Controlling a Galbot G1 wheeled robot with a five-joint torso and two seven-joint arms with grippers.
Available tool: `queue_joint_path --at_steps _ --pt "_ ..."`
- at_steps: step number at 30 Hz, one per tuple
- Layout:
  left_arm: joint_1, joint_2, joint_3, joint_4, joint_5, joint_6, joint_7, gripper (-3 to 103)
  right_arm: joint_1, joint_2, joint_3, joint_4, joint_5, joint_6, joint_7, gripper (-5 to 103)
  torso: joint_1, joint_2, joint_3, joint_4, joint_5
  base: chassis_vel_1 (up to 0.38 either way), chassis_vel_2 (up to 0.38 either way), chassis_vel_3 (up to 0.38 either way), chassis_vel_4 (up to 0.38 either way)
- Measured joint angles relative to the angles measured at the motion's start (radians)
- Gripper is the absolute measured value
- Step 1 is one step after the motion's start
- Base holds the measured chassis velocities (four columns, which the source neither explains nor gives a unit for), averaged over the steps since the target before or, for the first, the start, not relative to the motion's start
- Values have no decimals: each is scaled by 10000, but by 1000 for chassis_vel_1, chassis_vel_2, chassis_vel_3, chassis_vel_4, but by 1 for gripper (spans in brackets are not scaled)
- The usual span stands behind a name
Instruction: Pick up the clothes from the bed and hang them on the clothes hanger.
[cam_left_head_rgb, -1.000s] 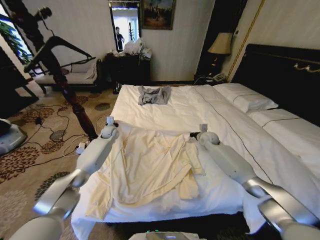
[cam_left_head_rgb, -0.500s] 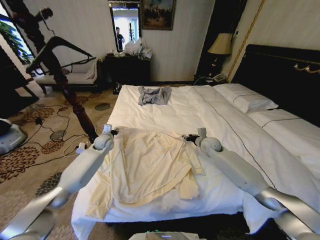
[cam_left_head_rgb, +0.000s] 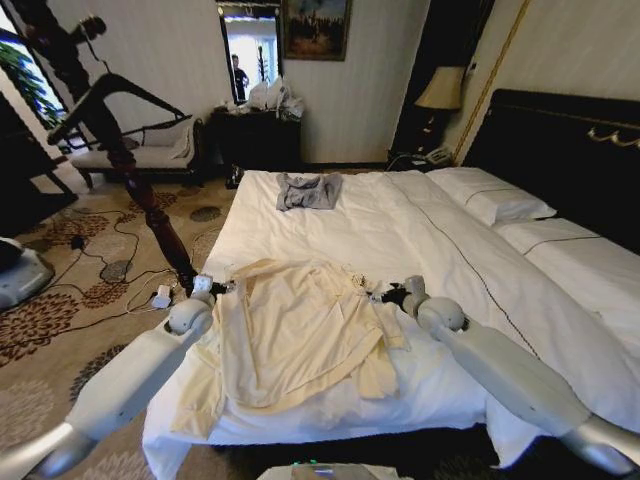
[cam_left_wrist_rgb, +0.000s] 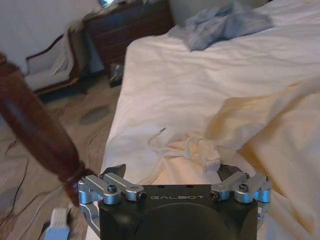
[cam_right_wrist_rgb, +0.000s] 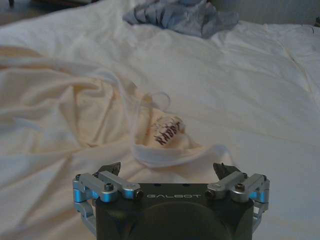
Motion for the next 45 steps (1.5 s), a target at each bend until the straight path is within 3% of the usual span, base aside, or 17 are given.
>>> queue_joint_path --at_steps 5,6,8,10,15,18,19,20,23,25,28,30,31,35,37,40,45 --pt "428 170 -208 -94 996 -1011 498 100 -779 37 674 702 332 455 316 100 1 -1 1 -5 1 0 0 0 0" --pt "559 117 -368 -74 918 -1162 384 100 -1002 -33 883 974 434 509 462 100 0 -1 1 -2 1 0 0 0 0" --pt "796 -144 -775 -240 -505 -1102 -154 100 -1256 -157 1196 1331 584 540 677 100 0 -1 1 -3 -8 0 0 0 0" --pt "853 -165 -871 -300 -751 -1101 -192 100 -1325 -202 1274 1411 611 551 724 100 1 -2 1 -5 -10 0 0 0 0" --pt "1671 342 -1179 -1239 -1025 -1461 656 100 -1943 -561 1867 1949 709 617 936 100 1 -2 1 -4 -2 0 0 0 0" --pt "2292 806 -1157 -1865 -428 -1659 1731 100 -2348 -591 2241 2297 714 618 1056 100 -1 -2 0 -3 1 0 0 0 0" --pt "2499 960 -1145 -1955 117 -1826 2009 100 -2571 -591 2463 2449 701 617 1105 100 -1 -2 0 -1 0 0 0 0 0" --pt "2499 960 -1145 -1955 117 -1826 2009 100 -2571 -591 2463 2449 701 617 1105 100 -1 -2 0 -1 0 0 0 0 0" --pt "2890 1016 -1411 -2130 1157 -2399 2004 100 -3056 -579 2981 2763 622 620 1163 100 2 -3 1 -4 -3 0 0 0 0" --pt "3009 978 -1577 -2220 1267 -2495 1883 100 -3248 -552 3200 2873 579 634 1190 100 3 -2 2 -4 -1 0 0 0 0" --pt "3859 708 -2550 -2842 1361 -2756 1352 100 -4253 -368 4188 3320 -49 1015 1259 100 2 -2 1 -5 0 0 0 0 0" --pt "5177 324 -3695 -3433 1620 -2987 1175 100 -5567 -95 5252 3883 -1125 1741 1251 100 2 -2 0 -9 3 0 0 0 0" --pt "5177 324 -3695 -3433 1620 -2987 1175 100 -5567 -95 5252 3883 -1125 1741 1251 100 2 -2 0 -9 3 0 0 0 0" --pt "6984 -661 -5058 -4223 2276 -3226 1181 100 -7334 639 6750 4824 -2804 2625 1078 100 0 -2 -1 0 1 0 0 0 0" --pt "7220 -870 -5232 -4368 2397 -3261 1181 100 -7645 816 6987 4954 -3058 2770 1028 100 0 -1 -1 2 -4 0 0 0 0" --pt "8406 -1969 -6026 -5160 2970 -3443 1210 100 -9221 1880 8044 5555 -4166 3376 745 100 0 -1 -1 -5 1 0 0 0 0" --pt "9186 -2548 -6472 -5722 3241 -3621 1304 100 -9924 2812 8420 6041 -5013 3723 565 100 -1 0 -2 -5 -1 0 0 0 0"
